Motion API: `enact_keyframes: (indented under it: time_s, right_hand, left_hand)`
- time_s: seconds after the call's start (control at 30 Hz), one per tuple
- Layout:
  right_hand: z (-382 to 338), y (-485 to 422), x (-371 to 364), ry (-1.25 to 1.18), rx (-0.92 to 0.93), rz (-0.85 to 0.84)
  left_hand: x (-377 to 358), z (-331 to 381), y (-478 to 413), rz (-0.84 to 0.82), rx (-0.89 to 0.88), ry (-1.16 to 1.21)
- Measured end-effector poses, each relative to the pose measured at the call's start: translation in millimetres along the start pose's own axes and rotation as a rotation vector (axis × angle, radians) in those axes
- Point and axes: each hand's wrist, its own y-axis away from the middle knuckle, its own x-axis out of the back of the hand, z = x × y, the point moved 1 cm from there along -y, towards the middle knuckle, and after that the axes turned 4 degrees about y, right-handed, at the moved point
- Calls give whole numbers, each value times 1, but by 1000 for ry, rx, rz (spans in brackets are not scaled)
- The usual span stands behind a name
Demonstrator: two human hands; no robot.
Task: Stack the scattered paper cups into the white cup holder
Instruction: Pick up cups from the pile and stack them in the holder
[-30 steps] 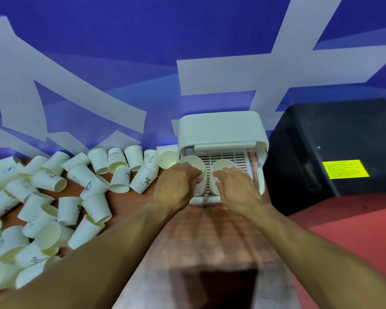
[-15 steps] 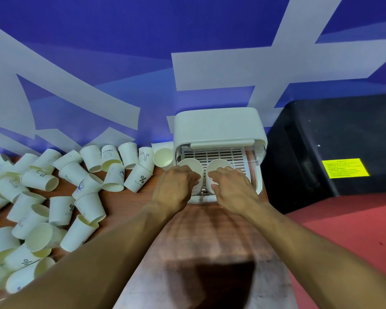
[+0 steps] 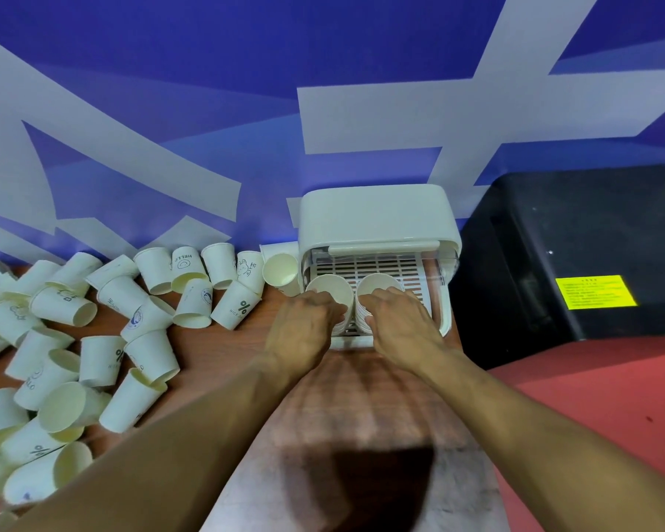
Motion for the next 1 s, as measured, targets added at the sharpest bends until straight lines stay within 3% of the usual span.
enact_keyframes:
  time_s: [0.4, 0.7, 1.0]
  right_hand:
    - [-11, 5, 10, -32, -82, -19]
    - [-41, 17, 25, -52, -80, 191]
    - [-107, 2, 26, -113, 112, 333]
  left_hand:
    - [4, 7, 4, -6, 35, 35]
    - [26, 3, 31, 133, 71, 177]
    - [50, -33, 81, 176, 249, 198]
